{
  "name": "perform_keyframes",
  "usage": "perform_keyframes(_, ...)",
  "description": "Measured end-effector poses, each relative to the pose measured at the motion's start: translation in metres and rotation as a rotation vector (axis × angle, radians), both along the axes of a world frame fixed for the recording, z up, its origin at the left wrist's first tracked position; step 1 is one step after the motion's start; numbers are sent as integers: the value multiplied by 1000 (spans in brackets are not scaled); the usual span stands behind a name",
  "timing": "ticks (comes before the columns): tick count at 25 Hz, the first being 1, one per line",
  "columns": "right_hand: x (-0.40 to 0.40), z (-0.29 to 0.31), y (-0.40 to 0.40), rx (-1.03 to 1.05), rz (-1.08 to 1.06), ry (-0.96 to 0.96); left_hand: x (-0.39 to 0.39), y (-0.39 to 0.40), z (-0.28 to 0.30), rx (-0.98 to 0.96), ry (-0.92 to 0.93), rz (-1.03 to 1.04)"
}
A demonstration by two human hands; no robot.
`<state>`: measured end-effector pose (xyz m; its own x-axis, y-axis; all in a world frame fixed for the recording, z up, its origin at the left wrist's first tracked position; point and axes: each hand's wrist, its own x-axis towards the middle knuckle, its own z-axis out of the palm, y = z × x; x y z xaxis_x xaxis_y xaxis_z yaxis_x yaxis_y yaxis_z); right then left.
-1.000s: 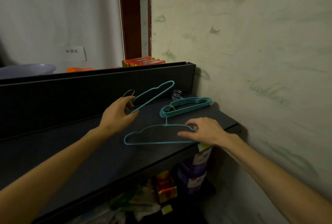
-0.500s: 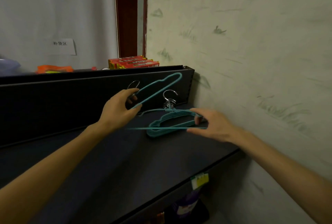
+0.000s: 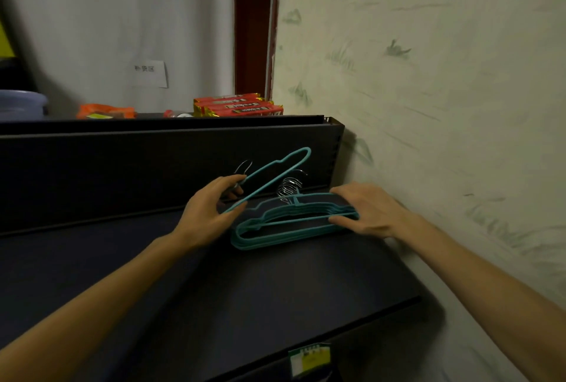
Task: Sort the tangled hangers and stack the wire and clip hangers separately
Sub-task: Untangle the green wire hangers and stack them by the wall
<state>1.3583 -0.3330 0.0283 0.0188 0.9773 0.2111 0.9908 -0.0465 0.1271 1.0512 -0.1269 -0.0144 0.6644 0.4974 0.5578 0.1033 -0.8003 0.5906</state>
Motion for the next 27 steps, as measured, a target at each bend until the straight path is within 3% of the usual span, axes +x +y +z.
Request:
perform_keyframes(6,17,-37,-5,74,76,71,2,-14,-5,102,111,78)
perform_keyframes(11,25,-33,6,-20,82,-57,8,-28,-13,105,187,148)
perform_keyframes(18,29,-33,16,-95,78,-19,9,-34,-5,119,243,210)
perform_keyframes(21,28,-35,12,-103,75,0,24,-46,7,224,279,228)
perform_keyframes(23,32,-31,3,-35,102,7,41,-57,15,321,328,240)
perform_keyframes(27,39,-11,-20,223,-53,281,72,-73,18,393,402,258)
